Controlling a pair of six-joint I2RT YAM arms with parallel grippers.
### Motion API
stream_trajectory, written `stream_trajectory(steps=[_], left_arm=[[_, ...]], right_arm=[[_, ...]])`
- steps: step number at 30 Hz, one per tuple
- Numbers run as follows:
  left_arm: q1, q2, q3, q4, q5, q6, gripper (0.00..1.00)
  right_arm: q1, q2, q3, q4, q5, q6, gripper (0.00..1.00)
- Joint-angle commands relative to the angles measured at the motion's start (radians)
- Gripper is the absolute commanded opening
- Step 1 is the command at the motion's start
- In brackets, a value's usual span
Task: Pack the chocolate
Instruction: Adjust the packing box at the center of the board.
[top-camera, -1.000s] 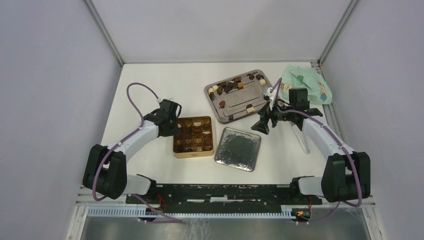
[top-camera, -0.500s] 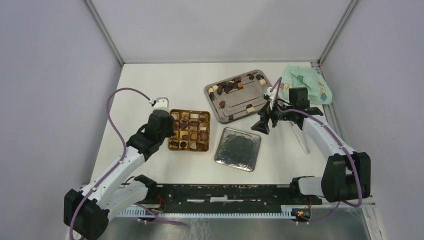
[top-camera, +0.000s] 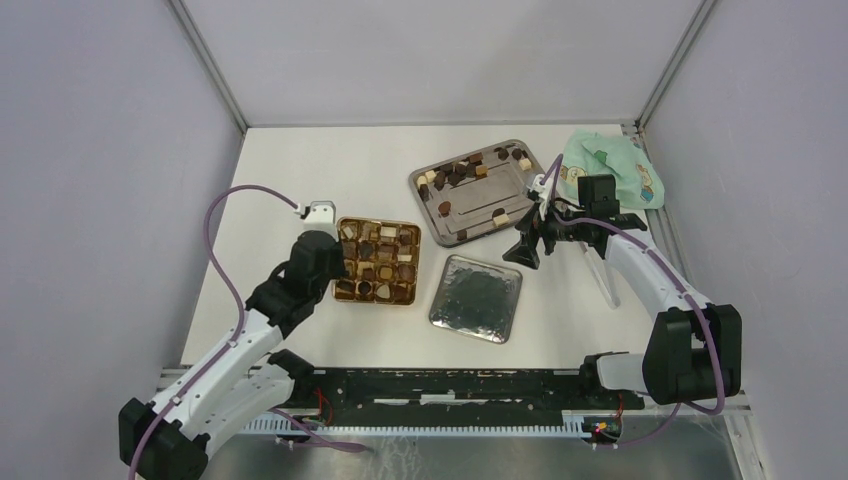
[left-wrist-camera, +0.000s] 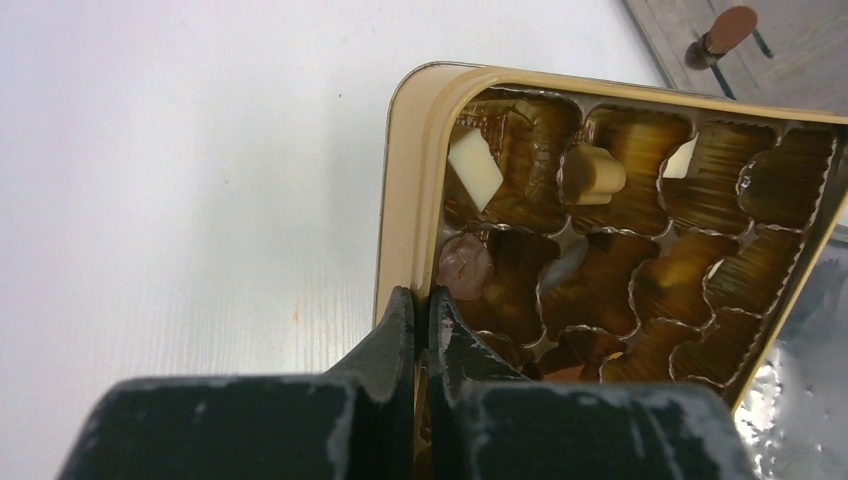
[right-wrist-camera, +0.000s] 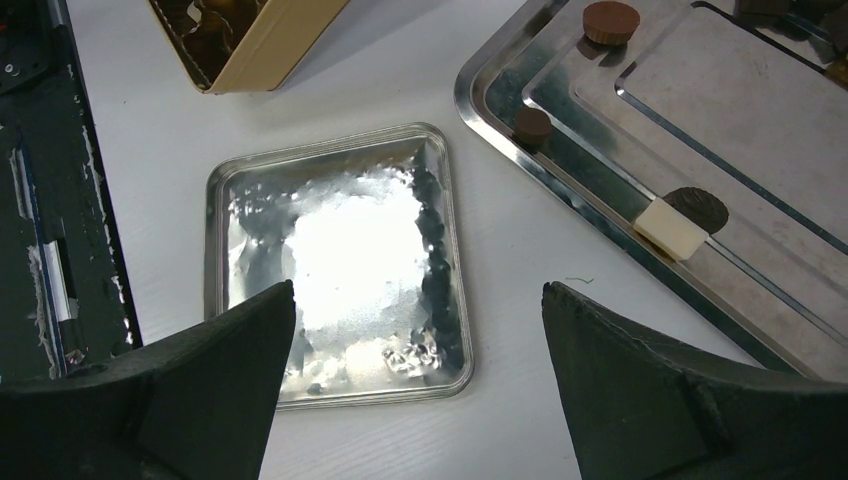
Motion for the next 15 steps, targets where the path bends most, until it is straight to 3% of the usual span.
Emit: stream_trajectory(steps=[1, 9, 15], left_arm=[[-0.007, -0.056, 0.006, 0.155, -0.03, 0.03, 0.02], [-0.008, -0.072, -0.006, 0.173, -0.027, 0.031, 0.02], [-0.007, 0.004, -0.003, 0.125, -0.098, -0.059, 0.02]], right_arm=[[0.007, -0.004, 0.047, -0.007, -0.027, -0.029, 0.98], [0.009, -0.005, 0.053, -0.014, -0.025, -0.038, 0.98], [0.011, -0.003, 0.049, -0.016, -0.022, -0.04, 0.98]])
